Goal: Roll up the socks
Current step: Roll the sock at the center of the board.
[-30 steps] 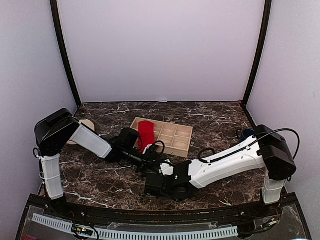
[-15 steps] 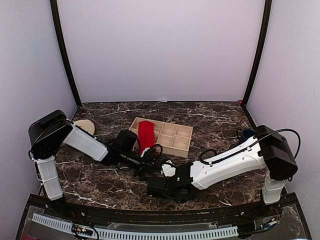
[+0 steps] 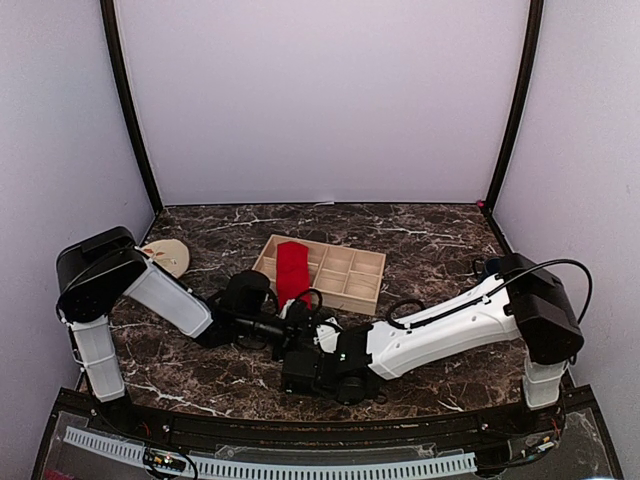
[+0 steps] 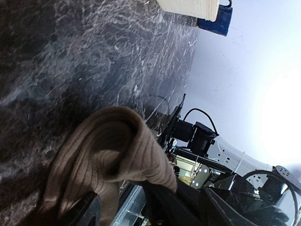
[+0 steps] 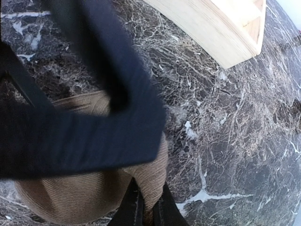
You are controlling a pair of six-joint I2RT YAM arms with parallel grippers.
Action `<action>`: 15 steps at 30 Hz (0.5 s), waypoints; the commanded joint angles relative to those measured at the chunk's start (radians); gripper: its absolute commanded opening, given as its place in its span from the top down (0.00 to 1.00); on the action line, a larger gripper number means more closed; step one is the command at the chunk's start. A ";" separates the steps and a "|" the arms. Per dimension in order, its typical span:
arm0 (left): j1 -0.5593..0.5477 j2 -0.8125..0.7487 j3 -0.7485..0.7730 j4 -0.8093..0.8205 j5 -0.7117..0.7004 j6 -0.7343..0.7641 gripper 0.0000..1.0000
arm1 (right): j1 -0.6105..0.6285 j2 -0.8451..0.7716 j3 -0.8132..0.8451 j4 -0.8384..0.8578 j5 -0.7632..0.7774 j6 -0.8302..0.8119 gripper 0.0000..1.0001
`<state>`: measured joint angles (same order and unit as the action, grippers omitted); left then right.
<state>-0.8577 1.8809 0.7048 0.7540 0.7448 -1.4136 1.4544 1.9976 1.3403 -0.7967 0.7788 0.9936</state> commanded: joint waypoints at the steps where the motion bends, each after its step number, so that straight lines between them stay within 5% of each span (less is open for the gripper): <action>1: 0.000 -0.091 0.005 0.020 -0.050 -0.039 0.26 | 0.022 0.030 0.034 -0.054 0.020 0.066 0.95; 15: -0.023 -0.044 0.096 -0.084 -0.041 -0.026 0.29 | 0.026 0.054 0.053 -0.082 0.031 0.132 0.95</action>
<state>-0.8608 1.8194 0.7406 0.6769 0.6949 -1.4380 1.4662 2.0300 1.3739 -0.8639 0.7921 1.1099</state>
